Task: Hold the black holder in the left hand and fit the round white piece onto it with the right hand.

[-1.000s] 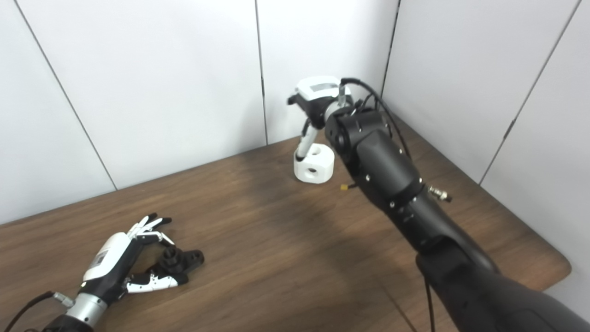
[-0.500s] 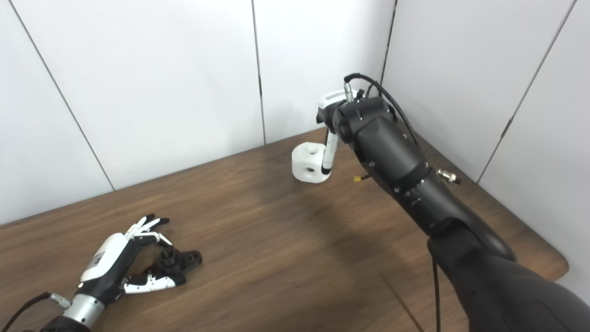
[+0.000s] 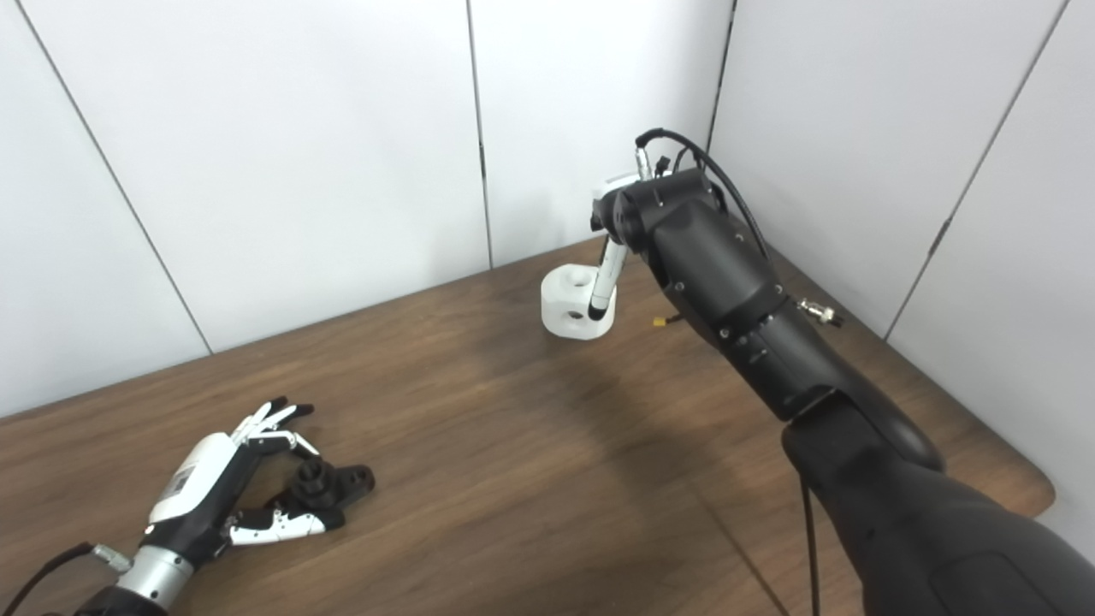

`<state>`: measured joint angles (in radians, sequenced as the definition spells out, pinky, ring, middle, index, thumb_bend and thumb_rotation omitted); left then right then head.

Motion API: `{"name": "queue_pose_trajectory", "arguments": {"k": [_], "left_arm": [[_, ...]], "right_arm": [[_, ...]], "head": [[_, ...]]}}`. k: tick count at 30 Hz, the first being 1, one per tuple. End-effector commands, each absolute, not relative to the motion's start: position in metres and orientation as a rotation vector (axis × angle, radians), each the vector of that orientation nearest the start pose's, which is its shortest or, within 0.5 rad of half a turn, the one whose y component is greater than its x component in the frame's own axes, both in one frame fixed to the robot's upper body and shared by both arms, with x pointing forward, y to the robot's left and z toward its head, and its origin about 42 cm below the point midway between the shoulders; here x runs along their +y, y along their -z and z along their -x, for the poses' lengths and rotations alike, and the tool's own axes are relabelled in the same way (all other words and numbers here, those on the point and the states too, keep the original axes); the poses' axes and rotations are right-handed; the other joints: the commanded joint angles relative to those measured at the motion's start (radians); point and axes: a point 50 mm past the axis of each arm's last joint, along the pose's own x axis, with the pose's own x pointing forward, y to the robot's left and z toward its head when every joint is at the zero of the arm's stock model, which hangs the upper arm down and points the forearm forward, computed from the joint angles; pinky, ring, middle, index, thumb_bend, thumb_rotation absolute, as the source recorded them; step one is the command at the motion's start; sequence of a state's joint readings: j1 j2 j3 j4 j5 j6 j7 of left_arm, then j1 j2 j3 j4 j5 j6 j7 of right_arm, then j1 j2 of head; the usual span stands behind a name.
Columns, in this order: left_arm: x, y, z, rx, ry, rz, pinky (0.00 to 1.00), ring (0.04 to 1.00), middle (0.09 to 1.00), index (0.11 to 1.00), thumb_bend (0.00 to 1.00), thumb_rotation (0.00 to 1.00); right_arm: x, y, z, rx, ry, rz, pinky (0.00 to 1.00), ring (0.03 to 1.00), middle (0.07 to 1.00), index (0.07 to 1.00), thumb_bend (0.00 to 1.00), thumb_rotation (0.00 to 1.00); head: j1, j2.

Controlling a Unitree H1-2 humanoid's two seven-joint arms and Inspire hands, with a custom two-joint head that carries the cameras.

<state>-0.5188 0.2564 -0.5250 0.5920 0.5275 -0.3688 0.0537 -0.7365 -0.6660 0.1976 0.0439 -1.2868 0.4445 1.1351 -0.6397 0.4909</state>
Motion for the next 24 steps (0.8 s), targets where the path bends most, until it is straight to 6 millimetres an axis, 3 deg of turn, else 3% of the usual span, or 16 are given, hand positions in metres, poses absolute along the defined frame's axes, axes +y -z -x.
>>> {"name": "queue_pose_trajectory", "arguments": {"k": [1, 11, 24], "left_arm": [[0.196, -0.043, -0.379, -0.095, 0.696, -1.045, 1.00, 1.000, 0.911, 0.482, 0.52, 0.06], [0.196, -0.044, -0.377, -0.095, 0.693, -1.043, 1.00, 1.000, 0.908, 0.482, 0.52, 0.06], [0.196, -0.043, -0.375, -0.090, 0.696, -1.024, 1.00, 1.000, 0.916, 0.482, 0.52, 0.06]], "right_arm": [[-0.355, -0.372, -0.446, 0.546, 0.041, 1.633, 0.75, 0.955, 1.000, 0.926, 0.97, 0.42], [-0.363, -0.347, -0.454, 0.574, 0.051, 1.525, 0.82, 0.959, 1.000, 0.944, 0.94, 0.42], [-0.361, -0.326, -0.461, 0.566, 0.076, 1.496, 0.85, 0.969, 0.997, 0.885, 0.95, 0.43]], "head": [[-0.001, 0.001], [0.015, 0.010], [0.027, 0.018]]}}
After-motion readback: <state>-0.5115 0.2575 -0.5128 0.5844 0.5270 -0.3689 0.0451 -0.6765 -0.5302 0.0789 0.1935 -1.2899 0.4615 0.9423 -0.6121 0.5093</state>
